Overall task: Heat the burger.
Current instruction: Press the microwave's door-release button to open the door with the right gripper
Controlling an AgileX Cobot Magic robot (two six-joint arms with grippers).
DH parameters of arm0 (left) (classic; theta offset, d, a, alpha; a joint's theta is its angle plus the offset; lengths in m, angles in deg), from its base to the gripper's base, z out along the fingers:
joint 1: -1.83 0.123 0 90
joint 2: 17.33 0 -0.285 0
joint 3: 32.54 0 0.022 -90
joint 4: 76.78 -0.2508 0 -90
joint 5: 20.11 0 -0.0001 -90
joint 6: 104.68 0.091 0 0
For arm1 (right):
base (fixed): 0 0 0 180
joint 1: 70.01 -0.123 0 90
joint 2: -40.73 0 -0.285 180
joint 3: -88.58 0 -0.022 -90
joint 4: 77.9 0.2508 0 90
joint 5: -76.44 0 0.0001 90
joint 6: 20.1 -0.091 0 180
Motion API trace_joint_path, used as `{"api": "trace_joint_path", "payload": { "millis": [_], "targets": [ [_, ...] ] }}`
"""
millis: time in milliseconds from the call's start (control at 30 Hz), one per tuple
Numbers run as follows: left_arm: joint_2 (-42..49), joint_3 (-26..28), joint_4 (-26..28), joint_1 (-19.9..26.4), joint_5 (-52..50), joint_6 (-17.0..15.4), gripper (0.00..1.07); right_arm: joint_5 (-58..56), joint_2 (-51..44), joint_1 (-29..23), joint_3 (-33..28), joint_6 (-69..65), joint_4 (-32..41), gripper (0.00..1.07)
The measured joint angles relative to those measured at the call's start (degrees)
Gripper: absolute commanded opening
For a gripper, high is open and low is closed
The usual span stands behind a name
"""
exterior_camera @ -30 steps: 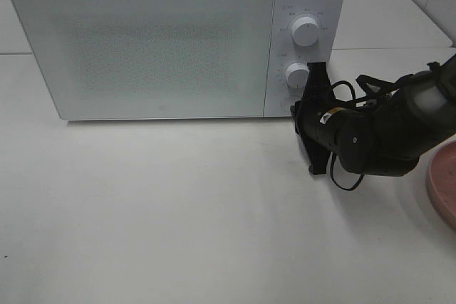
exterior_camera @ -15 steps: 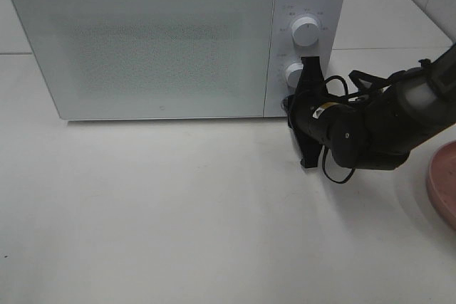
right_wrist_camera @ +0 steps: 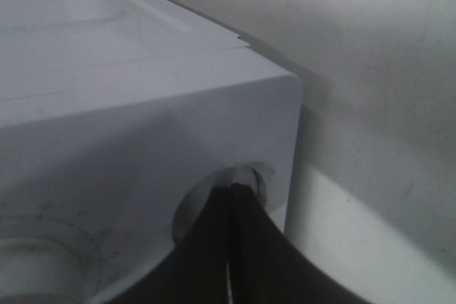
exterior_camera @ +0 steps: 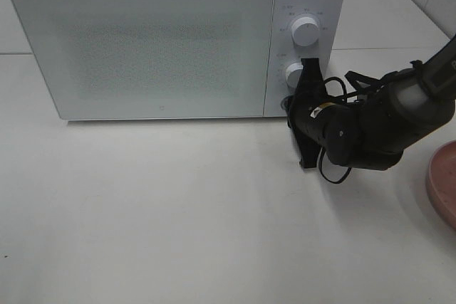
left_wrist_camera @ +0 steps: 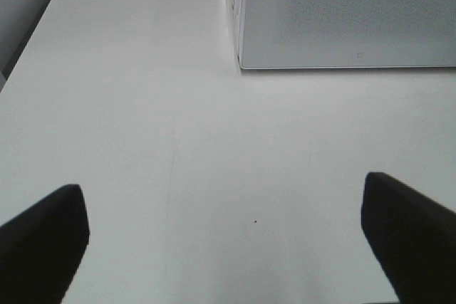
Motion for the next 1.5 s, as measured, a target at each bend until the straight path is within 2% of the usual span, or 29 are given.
{"api": "trace_joint_path", "payload": {
  "millis": [500,1067,1500],
  "targets": [
    [0.0,0.0,0.0,0.0,0.0,0.0,0.98,-0.3,2.2,-0.9,3.7,0.6,4.8,0.0],
    [0.0,0.0,0.0,0.0,0.0,0.0,0.98,-1.4,2.0,-0.9,3.8,2.6,5.5,0.0],
    [0.0,0.0,0.0,0.0,0.0,0.0,0.98,-0.7,-0.6,0.1,-0.6,1.1,-2.3,0.0]
  ]
}}
